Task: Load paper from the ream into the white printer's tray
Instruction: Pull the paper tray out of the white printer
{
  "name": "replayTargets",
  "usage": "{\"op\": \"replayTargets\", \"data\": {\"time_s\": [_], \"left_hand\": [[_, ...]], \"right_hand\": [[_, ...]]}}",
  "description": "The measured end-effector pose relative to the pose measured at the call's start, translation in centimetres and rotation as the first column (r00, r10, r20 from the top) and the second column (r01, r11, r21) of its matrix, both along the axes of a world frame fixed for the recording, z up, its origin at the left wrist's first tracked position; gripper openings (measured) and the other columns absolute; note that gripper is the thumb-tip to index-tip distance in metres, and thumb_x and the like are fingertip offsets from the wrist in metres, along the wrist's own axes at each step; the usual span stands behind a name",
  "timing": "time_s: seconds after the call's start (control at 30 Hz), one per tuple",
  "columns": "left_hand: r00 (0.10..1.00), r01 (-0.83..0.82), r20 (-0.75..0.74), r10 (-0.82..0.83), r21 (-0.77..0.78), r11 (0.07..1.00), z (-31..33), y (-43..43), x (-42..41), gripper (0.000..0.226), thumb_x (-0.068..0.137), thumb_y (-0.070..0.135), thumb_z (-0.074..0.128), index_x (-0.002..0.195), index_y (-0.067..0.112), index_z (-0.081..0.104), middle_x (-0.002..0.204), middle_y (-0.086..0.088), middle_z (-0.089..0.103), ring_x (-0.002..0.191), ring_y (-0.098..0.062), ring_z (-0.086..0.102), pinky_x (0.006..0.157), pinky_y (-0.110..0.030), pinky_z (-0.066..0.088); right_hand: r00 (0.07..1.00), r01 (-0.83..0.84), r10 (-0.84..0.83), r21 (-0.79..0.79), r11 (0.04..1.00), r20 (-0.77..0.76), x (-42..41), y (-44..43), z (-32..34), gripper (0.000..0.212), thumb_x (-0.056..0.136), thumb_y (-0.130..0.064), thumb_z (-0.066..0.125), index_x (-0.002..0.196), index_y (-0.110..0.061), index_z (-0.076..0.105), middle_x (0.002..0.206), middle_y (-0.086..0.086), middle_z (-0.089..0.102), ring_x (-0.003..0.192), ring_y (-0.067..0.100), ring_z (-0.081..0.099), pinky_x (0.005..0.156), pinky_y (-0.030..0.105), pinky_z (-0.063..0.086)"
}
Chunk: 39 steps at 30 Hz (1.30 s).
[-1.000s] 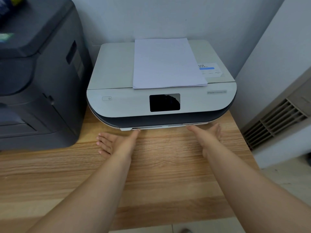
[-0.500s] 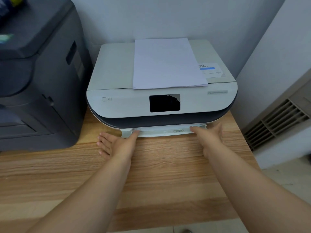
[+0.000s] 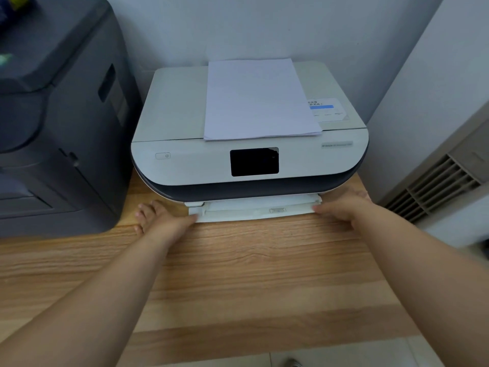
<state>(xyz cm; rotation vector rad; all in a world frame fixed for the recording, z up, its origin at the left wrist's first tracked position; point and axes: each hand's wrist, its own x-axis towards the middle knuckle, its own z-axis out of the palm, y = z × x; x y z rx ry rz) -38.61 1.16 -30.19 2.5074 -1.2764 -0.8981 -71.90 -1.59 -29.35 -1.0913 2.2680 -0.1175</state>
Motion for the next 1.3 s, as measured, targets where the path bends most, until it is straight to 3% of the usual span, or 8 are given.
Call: {"op": "replayTargets", "data": {"time_s": [0.1, 0.2, 0.4, 0.87, 1.3], "left_hand": [[0.994, 0.107, 0.007, -0.108, 0.049, 0.993, 0.3, 0.5, 0.8, 0.112, 0.074, 0.050, 0.067, 0.146, 0.009, -0.008, 0.155, -0.012, -0.019, 0.143, -0.026, -0.017, 0.116, -0.042, -0.003], [0.969, 0.246, -0.006, -0.246, 0.073, 0.966, 0.2, 1.6, 2.0, 0.116, 0.072, 0.051, 0.069, 0.145, 0.011, -0.011, 0.155, -0.011, -0.023, 0.142, -0.025, -0.020, 0.116, -0.042, -0.004], [0.900, 0.432, -0.004, -0.437, 0.145, 0.890, 0.1, 4.5, 3.0, 0.122, 0.069, 0.056, 0.067, 0.143, 0.013, -0.019, 0.152, -0.009, -0.029, 0.141, -0.024, -0.024, 0.116, -0.043, -0.007], [0.791, 0.576, 0.029, -0.611, 0.304, 0.759, 0.6, 9.8, 2.9, 0.132, 0.064, 0.063, 0.066, 0.137, 0.014, -0.032, 0.148, -0.009, -0.038, 0.137, -0.025, -0.032, 0.115, -0.043, -0.008], [0.753, 0.609, 0.036, -0.656, 0.339, 0.717, 0.9, 12.0, 2.9, 0.131, 0.064, 0.069, 0.061, 0.137, 0.015, -0.033, 0.146, -0.007, -0.040, 0.137, -0.024, -0.031, 0.117, -0.043, -0.004]], "right_hand": [[0.988, -0.139, 0.144, 0.092, 0.986, -0.051, -0.4, 0.7, 0.7, 0.124, 0.048, -0.062, 0.077, 0.148, -0.017, 0.017, 0.154, 0.010, 0.018, 0.144, 0.023, 0.014, 0.115, 0.037, 0.025], [0.950, -0.299, 0.311, 0.193, 0.934, -0.029, -0.9, 2.3, 1.4, 0.123, 0.065, -0.059, 0.071, 0.149, -0.015, -0.007, 0.158, 0.008, -0.011, 0.145, 0.021, -0.011, 0.120, 0.037, 0.006], [0.878, -0.444, 0.475, 0.272, 0.854, -0.058, -1.9, 4.8, 0.5, 0.141, 0.052, -0.068, 0.071, 0.147, -0.014, -0.018, 0.156, 0.008, -0.022, 0.143, 0.023, -0.023, 0.120, 0.041, -0.002], [0.794, -0.546, 0.605, 0.362, 0.756, -0.066, -1.9, 10.5, 1.1, 0.148, 0.049, -0.068, 0.074, 0.143, -0.017, -0.029, 0.153, 0.008, -0.029, 0.143, 0.028, -0.020, 0.119, 0.045, -0.002], [0.810, -0.535, 0.583, 0.329, 0.778, -0.062, -1.6, 13.7, 1.5, 0.138, 0.059, -0.065, 0.070, 0.144, -0.014, -0.026, 0.155, 0.007, -0.026, 0.144, 0.027, -0.017, 0.120, 0.042, -0.001]]}}
